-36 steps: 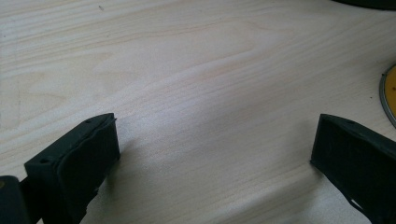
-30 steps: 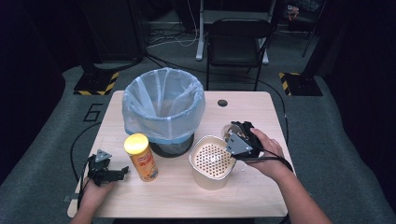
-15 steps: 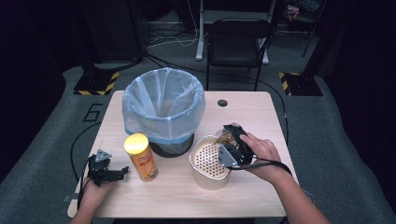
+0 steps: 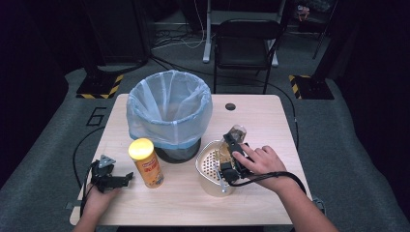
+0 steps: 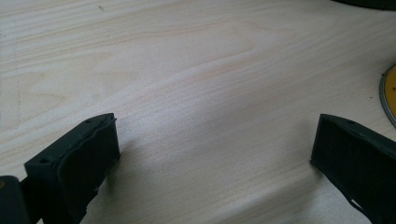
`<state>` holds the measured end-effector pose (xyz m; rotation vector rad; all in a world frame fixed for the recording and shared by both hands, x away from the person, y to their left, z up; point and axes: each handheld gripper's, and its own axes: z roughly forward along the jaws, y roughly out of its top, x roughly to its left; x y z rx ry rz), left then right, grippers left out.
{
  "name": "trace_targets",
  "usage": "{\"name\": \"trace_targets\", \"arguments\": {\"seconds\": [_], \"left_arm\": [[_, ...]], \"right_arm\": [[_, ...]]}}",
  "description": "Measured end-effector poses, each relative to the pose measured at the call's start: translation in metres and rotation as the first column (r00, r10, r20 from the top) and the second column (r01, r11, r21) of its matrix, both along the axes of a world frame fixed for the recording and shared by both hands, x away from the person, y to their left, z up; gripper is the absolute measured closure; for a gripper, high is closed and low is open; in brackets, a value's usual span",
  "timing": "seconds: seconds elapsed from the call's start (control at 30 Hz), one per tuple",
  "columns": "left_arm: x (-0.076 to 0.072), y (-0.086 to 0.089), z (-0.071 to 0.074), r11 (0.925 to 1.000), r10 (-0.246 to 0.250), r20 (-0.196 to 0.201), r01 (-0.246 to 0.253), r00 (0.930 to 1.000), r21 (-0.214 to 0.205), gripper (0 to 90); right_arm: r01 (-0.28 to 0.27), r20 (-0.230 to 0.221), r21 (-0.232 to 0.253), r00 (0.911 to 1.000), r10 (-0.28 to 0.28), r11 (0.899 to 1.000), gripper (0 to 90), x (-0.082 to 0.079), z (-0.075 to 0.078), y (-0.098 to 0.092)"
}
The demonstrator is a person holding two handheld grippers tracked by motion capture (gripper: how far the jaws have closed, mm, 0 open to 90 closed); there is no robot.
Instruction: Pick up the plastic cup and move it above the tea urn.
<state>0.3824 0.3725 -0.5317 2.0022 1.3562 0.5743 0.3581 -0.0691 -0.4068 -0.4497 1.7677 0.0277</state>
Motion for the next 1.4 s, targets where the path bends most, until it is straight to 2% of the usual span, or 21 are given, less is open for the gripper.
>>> {"name": "trace_targets", "arguments": {"seconds": [0.1, 0.17, 0.33, 0.37, 0.4, 0.43, 0.47, 0.5, 0.6, 0.7, 0.73, 0.77, 0.8, 0.9, 0.97, 1.0, 1.1, 1.17, 1.2, 1.3, 1.4], "left_arm": [[0.0, 0.0, 0.0, 1.0, 0.0, 0.0, 0.0, 1.0, 0.0, 0.8], [0.0, 0.0, 0.0, 1.0, 0.0, 0.0, 0.0, 1.0, 0.001, 0.7], [0.0, 0.0, 0.0, 1.0, 0.0, 0.0, 0.0, 1.0, 0.001, 0.7], [0.0, 0.0, 0.0, 1.0, 0.003, 0.002, -0.003, 1.0, -0.003, 0.8], [0.0, 0.0, 0.0, 1.0, 0.0, 0.0, 0.0, 1.0, 0.001, 0.8], [0.0, 0.0, 0.0, 1.0, 0.004, 0.002, -0.004, 1.0, -0.003, 0.7], [0.0, 0.0, 0.0, 1.0, 0.001, 0.001, -0.001, 1.0, -0.001, 0.8], [0.0, 0.0, 0.0, 1.0, 0.0, 0.0, 0.0, 1.0, 0.0, 0.7], [0.0, 0.0, 0.0, 1.0, 0.001, 0.001, -0.001, 1.0, 0.0, 0.8], [0.0, 0.0, 0.0, 1.0, -0.001, 0.0, 0.001, 1.0, 0.001, 0.8], [0.0, 0.0, 0.0, 1.0, 0.002, 0.001, -0.002, 1.0, -0.002, 0.7], [0.0, 0.0, 0.0, 1.0, 0.002, 0.001, -0.002, 1.0, -0.001, 0.7], [0.0, 0.0, 0.0, 1.0, 0.001, 0.001, -0.001, 1.0, -0.001, 0.8], [0.0, 0.0, 0.0, 1.0, 0.002, 0.001, -0.002, 1.0, -0.002, 0.8], [0.0, 0.0, 0.0, 1.0, 0.003, 0.002, -0.003, 1.0, -0.004, 0.8], [0.0, 0.0, 0.0, 1.0, 0.0, 0.0, 0.0, 1.0, 0.001, 0.8], [0.0, 0.0, 0.0, 1.0, 0.001, 0.001, -0.001, 1.0, -0.001, 0.7], [0.0, -0.001, 0.0, 1.0, 0.006, 0.004, -0.006, 1.0, -0.006, 0.7], [0.0, 0.0, 0.0, 1.0, 0.0, 0.0, 0.0, 1.0, 0.001, 0.7], [0.0, 0.0, 0.0, 1.0, 0.004, 0.002, -0.004, 1.0, -0.004, 0.7], [0.0, 0.0, 0.0, 1.0, 0.003, 0.002, -0.003, 1.0, -0.003, 0.7]], "right_arm": [[-0.002, 0.063, -0.098, 0.998, 0.008, 0.995, 36.9, -0.003, -0.005, 0.005], [-0.032, 0.128, -0.219, 0.9899, 0.061, 0.975, 36.9, -0.003, -0.006, 0.009], [-0.009, 0.231, -0.307, 0.9693, 0.084, 0.952, 36.9, -0.007, -0.012, 0.011], [-0.015, 0.204, -0.221, 0.977, 0.061, 0.975, 36.9, -0.007, -0.022, 0.008], [0.012, 0.243, -0.346, 0.9671, 0.077, 0.938, 36.8, -0.009, -0.017, 0.01], [0.008, 0.246, -0.339, 0.9659, 0.081, 0.941, 36.8, -0.01, -0.021, 0.011], [-0.001, 0.255, -0.245, 0.9647, 0.066, 0.97, 36.8, -0.012, -0.027, 0.01], [-0.012, 0.261, -0.21, 0.9631, 0.068, 0.978, 36.8, -0.013, -0.03, 0.009], [0.018, 0.332, -0.341, 0.9377, 0.102, 0.94, 36.7, -0.014, -0.019, 0.01], [0.067, 0.384, -0.343, 0.9202, 0.075, 0.937, 36.7, -0.014, -0.015, 0.009], [0.076, 0.403, -0.373, 0.911, 0.087, 0.925, 36.7, -0.014, -0.012, 0.01], [0.081, 0.403, -0.385, 0.9107, 0.088, 0.919, 36.7, -0.014, -0.01, 0.011], [0.09, 0.402, -0.37, 0.9126, 0.072, 0.924, 36.7, -0.015, -0.007, 0.011], [0.066, 0.414, -0.287, 0.908, 0.062, 0.956, 36.6, -0.015, -0.01, 0.011], [0.078, 0.409, -0.368, 0.9086, 0.086, 0.926, 36.6, -0.014, -0.009, 0.012], [0.077, 0.405, -0.379, 0.91, 0.09, 0.922, 36.5, -0.013, -0.009, 0.013], [0.057, 0.404, -0.299, 0.9121, 0.072, 0.953, 36.5, -0.013, -0.012, 0.013], [0.038, 0.409, -0.309, 0.9075, 0.096, 0.95, 36.4, -0.012, -0.011, 0.012], [0.053, 0.393, -0.327, 0.9156, 0.085, 0.943, 36.5, -0.013, -0.01, 0.012], [0.048, 0.391, -0.295, 0.9172, 0.074, 0.954, 36.4, -0.013, -0.012, 0.011], [0.062, 0.374, -0.344, 0.9242, 0.076, 0.937, 36.3, -0.014, -0.01, 0.01]]}}
